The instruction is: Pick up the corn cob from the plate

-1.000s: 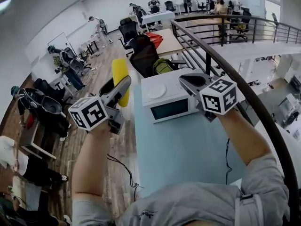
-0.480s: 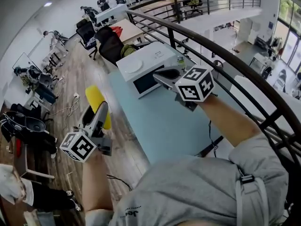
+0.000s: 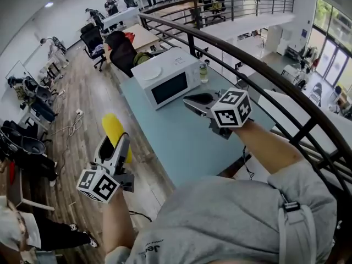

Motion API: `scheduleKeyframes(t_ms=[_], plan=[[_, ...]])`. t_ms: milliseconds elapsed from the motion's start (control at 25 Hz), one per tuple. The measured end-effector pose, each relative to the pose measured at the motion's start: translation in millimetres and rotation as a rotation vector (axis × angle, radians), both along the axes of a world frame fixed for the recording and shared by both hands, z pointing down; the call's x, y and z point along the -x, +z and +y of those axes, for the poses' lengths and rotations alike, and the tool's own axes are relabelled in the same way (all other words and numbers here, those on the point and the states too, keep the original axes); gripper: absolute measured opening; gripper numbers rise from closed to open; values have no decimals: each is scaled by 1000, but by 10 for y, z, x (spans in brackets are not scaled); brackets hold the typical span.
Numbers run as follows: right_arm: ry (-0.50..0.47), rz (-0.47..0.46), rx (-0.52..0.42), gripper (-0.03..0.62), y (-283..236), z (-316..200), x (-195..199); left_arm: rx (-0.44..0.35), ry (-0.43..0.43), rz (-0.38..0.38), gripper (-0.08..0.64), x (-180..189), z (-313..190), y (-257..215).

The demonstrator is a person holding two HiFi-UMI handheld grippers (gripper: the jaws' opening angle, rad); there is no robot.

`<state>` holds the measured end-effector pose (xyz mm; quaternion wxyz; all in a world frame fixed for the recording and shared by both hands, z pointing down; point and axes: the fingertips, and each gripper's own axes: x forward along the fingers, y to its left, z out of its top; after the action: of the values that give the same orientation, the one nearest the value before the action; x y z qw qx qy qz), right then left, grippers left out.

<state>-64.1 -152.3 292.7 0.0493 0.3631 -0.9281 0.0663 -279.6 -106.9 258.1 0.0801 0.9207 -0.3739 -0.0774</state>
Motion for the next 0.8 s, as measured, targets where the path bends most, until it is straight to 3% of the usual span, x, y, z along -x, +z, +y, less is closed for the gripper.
scheduleKeyframes(t_ms=[320,800], plan=[[-56,-52,40,15,179,143,-266,39,-37,-7,264,-231,288,335],[-237,1,131,15,1009,349,-1376,197,-179,34,264,-1515,507,1207]])
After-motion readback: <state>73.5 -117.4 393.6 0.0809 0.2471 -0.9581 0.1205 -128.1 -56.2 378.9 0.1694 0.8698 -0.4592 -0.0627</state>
